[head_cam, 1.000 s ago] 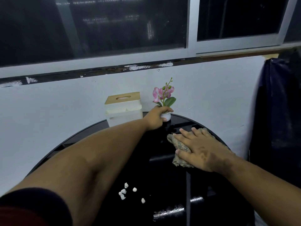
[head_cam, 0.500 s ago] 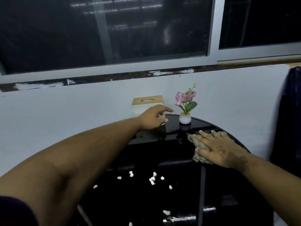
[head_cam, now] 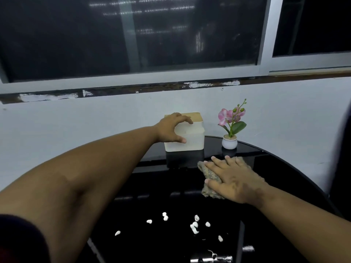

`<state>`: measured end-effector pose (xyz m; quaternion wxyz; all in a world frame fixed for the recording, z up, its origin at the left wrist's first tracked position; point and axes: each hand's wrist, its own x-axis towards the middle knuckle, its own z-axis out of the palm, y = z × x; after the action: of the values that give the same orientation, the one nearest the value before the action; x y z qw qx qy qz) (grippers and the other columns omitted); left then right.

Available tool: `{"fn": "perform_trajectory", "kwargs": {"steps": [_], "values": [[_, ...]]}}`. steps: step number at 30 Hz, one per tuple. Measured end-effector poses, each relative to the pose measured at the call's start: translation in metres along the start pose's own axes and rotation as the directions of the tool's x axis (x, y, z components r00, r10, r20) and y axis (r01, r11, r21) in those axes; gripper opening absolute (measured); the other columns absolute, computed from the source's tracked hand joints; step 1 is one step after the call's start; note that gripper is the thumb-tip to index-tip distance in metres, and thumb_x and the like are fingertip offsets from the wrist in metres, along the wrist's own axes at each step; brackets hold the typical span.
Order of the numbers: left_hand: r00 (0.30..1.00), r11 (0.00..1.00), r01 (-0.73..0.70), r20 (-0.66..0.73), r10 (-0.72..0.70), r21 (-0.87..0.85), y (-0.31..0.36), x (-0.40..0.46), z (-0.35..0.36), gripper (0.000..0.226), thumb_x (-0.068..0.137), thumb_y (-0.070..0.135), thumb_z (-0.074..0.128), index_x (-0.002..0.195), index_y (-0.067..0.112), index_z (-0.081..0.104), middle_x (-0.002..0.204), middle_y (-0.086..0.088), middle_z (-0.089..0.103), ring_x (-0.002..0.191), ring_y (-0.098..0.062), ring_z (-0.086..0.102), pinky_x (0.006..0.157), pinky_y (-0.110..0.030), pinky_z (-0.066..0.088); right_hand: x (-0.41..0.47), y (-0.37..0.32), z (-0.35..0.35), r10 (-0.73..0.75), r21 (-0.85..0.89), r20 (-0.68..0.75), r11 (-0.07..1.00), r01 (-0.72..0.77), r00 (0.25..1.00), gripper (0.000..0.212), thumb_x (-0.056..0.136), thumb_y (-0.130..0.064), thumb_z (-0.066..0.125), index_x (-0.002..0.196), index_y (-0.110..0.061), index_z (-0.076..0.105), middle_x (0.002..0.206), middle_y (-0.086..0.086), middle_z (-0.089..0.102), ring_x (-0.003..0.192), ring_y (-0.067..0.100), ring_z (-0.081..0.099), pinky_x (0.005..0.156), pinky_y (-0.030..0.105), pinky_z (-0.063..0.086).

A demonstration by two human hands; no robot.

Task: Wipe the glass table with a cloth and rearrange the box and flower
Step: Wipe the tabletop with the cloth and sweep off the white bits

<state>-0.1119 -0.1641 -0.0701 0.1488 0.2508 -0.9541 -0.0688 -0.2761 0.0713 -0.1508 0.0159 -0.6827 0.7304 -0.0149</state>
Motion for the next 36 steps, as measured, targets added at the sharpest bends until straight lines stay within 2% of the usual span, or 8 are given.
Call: {"fn": "perform_trajectory", "kwargs": {"steps": [4,9,17,23,27,32,36], "values": [[0.998,0.993,-0.031,0.061,0.024,0.118,-0.007,0.018,0.004,0.08,0.063,0.053,0.085,0.132,0.038,0.047,0.138,-0.002,0.05,0.128,-0.025,0.044,0.107,-0.04,0.034,0.006,-0.002,0.001,-0.009,0.02,-0.004,1.0,0.009,1.0,0.07,0.09,-0.072,0.018,0.152,-0.046,0.0,0.164,-0.012,-0.003,0.151,0.024,-0.005,0.12,0.045,-0.006],[0.997,0.965,-0.07,0.054,0.059,0.252,-0.011,0.026,0.007,0.075,0.067,0.053,0.083,0.131,0.034,0.048,0.133,-0.002,0.054,0.123,-0.025,0.048,0.104,-0.044,0.037,0.009,0.001,0.006,-0.007,0.037,-0.018,0.999,0.008,1.0,0.071,0.089,-0.073,0.019,0.152,-0.046,0.0,0.164,-0.011,-0.003,0.151,0.024,-0.005,0.119,0.043,-0.008],[0.999,0.945,-0.016,0.054,-0.001,0.325,0.002,0.012,0.0,0.077,0.057,0.077,0.064,0.124,0.049,0.041,0.125,0.001,0.057,0.12,-0.027,0.051,0.099,-0.047,0.04,0.008,0.0,0.004,0.006,0.037,-0.003,0.999,-0.006,1.0,0.071,0.089,-0.073,0.02,0.152,-0.047,0.001,0.164,-0.012,-0.002,0.151,0.024,-0.004,0.119,0.043,-0.008],[0.999,0.954,0.041,0.016,-0.047,0.296,0.011,-0.012,-0.03,0.07,0.068,0.063,0.076,0.128,0.048,0.043,0.131,-0.002,0.054,0.121,-0.028,0.049,0.102,-0.045,0.037,0.008,-0.002,0.001,0.014,0.049,0.01,0.999,-0.015,1.0,0.069,0.091,-0.072,0.02,0.153,-0.046,0.002,0.164,-0.011,-0.002,0.151,0.026,-0.003,0.119,0.044,-0.007],[0.999,0.959,0.035,0.008,-0.039,0.282,0.016,-0.026,-0.055,0.068,0.068,0.064,0.075,0.125,0.051,0.041,0.128,-0.001,0.055,0.118,-0.028,0.049,0.101,-0.043,0.035,0.023,-0.005,0.002,0.045,0.035,0.025,0.998,-0.046,0.999,0.07,0.09,-0.072,0.019,0.153,-0.045,0.002,0.164,-0.01,-0.002,0.151,0.027,-0.003,0.12,0.046,-0.005],[0.999,0.969,0.041,-0.021,-0.036,0.245,0.019,-0.034,-0.079,0.071,0.062,0.069,0.071,0.124,0.052,0.042,0.127,0.003,0.055,0.117,-0.026,0.05,0.105,-0.049,0.035,0.061,-0.016,0.0,0.046,0.012,0.025,0.999,-0.046,0.999,0.072,0.09,-0.071,0.02,0.154,-0.042,0.003,0.165,-0.007,0.0,0.151,0.03,0.001,0.12,0.048,-0.002],[0.998,0.979,0.032,-0.063,-0.02,0.202,0.019,-0.031,-0.091,0.066,0.07,0.056,0.08,0.125,0.048,0.045,0.127,0.001,0.054,0.115,-0.025,0.049,0.105,-0.044,0.037,0.099,-0.027,-0.002,0.055,-0.017,0.028,0.998,-0.055,0.998,0.074,0.088,-0.072,0.018,0.154,-0.04,0.005,0.165,-0.006,0.002,0.15,0.032,0.003,0.119,0.052,0.002]]}}
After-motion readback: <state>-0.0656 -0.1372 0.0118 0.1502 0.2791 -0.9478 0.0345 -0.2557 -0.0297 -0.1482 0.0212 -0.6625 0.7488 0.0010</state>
